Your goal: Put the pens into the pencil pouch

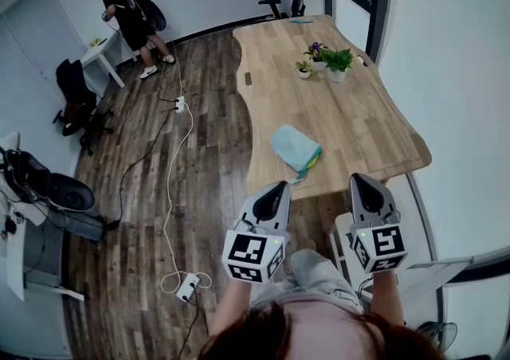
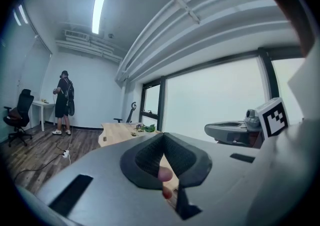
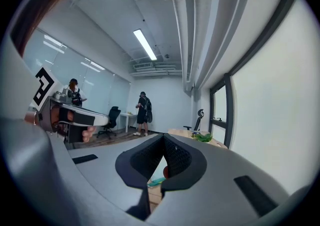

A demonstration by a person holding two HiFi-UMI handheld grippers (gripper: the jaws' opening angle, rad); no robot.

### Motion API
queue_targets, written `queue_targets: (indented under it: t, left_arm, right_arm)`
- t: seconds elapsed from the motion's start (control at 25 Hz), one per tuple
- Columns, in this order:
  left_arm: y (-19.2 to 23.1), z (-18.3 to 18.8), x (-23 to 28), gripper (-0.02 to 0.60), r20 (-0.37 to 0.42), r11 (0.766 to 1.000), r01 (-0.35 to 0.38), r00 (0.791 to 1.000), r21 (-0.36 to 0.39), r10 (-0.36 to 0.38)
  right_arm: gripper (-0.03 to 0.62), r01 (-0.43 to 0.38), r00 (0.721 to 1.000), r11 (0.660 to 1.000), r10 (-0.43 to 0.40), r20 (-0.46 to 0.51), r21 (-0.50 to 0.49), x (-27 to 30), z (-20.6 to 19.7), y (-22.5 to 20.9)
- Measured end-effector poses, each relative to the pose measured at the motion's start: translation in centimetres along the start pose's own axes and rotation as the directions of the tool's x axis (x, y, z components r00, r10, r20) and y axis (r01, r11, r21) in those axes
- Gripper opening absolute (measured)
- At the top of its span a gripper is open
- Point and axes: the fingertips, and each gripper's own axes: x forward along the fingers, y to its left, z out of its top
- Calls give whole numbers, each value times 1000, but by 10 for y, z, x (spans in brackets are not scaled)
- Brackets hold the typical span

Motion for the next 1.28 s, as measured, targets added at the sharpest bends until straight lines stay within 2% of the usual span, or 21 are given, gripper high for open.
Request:
queue_targets:
  t: [0.32, 0.6, 1.28]
  left_arm:
    - [-6, -3, -27, 3, 14, 1000, -26, 1000, -2, 26]
    - [-4, -9, -44, 3, 15, 999, -50, 999, -9, 50]
    - [-9, -16, -48, 3, -3, 999, -39, 999, -12, 39]
  right_arm:
    - [0, 19, 999, 997, -17, 32, -72, -22, 8, 14]
    - [0, 25, 999, 996, -21, 43, -89, -31, 6, 23]
    - [0, 25, 999, 996, -22, 31, -85, -38, 2, 27]
